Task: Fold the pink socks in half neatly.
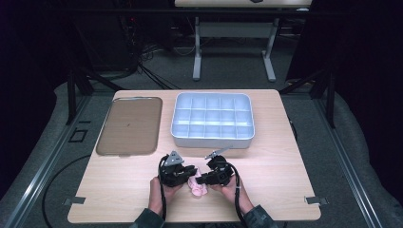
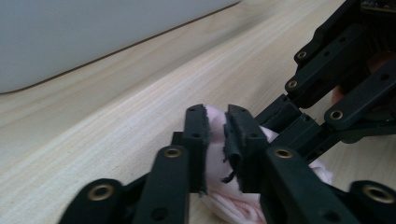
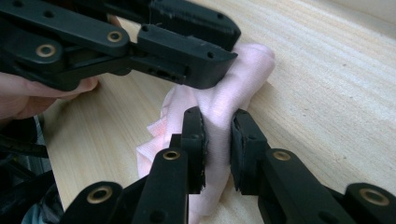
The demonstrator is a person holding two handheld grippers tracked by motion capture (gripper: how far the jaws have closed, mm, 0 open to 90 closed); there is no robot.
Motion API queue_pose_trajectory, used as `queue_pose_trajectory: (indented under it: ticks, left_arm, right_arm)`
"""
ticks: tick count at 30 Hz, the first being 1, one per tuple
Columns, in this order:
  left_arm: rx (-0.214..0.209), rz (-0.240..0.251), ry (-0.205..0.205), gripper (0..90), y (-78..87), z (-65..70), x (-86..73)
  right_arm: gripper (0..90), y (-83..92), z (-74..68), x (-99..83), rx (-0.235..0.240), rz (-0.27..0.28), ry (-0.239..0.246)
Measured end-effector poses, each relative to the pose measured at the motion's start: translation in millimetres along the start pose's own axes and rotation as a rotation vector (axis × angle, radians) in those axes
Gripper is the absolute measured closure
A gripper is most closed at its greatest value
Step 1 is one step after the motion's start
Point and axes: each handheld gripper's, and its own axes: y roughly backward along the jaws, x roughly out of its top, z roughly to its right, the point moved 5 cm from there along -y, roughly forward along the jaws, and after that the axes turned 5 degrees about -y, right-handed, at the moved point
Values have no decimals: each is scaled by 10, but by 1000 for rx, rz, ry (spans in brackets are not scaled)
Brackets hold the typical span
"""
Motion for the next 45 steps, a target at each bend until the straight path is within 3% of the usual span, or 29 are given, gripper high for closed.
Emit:
queue_pose_trajectory:
  ticks: [6,11,16,20,29,45]
  left_arm:
    - [138,-18,21,436,118,-126,-64]
    - [179,-22,53,266,203,-205,-157]
    - [222,-13,84,154,316,-281,-277]
    - [259,3,94,145,431,-322,-353]
    - [324,-30,110,113,512,-387,-525]
    - [339,-85,83,109,445,-372,-583]
  right_arm:
    - [779,-5,-14,3,2,13,6]
    - [779,-6,-21,1,-1,18,4]
    - [779,-3,-18,-4,2,21,10]
    - [780,3,-18,-10,-2,25,19]
    - [781,12,-13,-19,-2,25,22]
    - [786,32,-33,-20,9,45,20]
